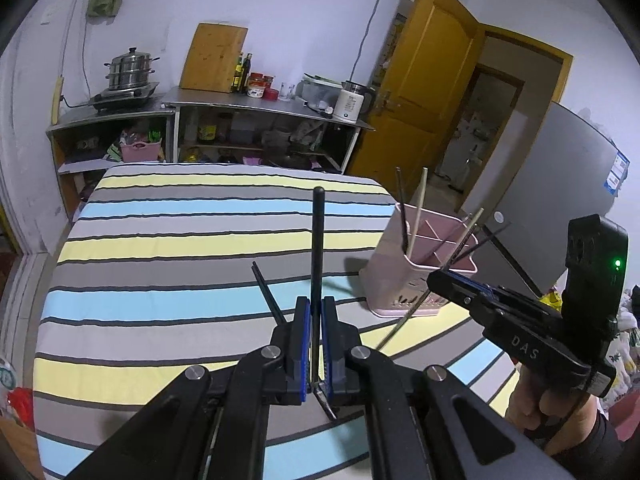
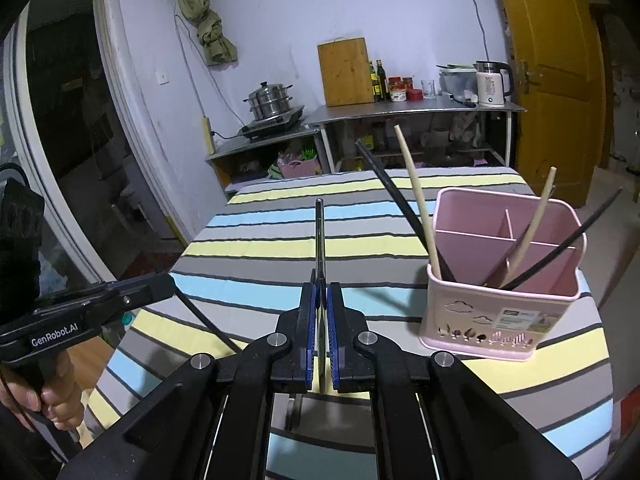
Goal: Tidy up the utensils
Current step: 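Lift both held utensils and carry them over the pink holder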
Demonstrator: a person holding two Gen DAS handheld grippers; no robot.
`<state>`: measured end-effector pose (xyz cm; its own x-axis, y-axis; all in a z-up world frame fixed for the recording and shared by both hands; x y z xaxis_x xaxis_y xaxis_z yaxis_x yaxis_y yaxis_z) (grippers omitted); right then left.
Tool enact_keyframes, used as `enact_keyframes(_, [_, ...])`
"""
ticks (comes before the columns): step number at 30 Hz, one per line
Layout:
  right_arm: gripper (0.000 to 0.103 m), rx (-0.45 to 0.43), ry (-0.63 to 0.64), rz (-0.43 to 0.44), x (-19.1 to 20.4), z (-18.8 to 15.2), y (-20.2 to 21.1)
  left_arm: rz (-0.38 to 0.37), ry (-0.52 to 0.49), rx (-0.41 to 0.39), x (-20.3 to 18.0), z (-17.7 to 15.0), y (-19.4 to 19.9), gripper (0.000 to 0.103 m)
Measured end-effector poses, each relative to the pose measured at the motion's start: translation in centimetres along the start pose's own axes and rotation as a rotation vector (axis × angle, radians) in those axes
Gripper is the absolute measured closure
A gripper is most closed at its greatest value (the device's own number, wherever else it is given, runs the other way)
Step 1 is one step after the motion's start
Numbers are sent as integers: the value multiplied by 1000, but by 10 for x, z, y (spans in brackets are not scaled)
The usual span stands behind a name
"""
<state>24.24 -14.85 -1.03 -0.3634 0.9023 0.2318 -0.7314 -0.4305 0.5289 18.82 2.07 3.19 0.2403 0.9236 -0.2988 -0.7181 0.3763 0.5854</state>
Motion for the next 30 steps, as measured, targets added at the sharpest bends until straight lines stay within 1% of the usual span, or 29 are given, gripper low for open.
enact_keyframes(9, [97,-38,-7,-12,-6,4,25,-43,-40,-15,-30,4,11,98])
enact_keyframes(14, [97,-62,-13,-36,-14,6,40,-77,-66,-14,-51,10,6,98])
enact_keyframes(18, [97,-69,-37,-62,-29,7,47,-102,-84,-6,-68,16,-3,98])
enact_keyframes(24, [97,-93,-71,-99,-55,16,61,-133,-106,-9,-89,35,-16,98])
enact_keyframes(30, [97,-149,-88,-137,-75,41,75,-162,-125,-45,-110,67,-21,98])
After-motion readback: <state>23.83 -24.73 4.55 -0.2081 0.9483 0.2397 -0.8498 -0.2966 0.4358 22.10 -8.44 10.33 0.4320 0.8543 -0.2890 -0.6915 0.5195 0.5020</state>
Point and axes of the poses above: each gripper's, at about its wrist camera, not at the fingertips, and y roughly against the way its jaws point, x to its left, z to its top, the point moved 7 cm from there along -y, roughly the way its jaws point, and after that the axes turned 3 degrees about -x, right-handed, at the moved point
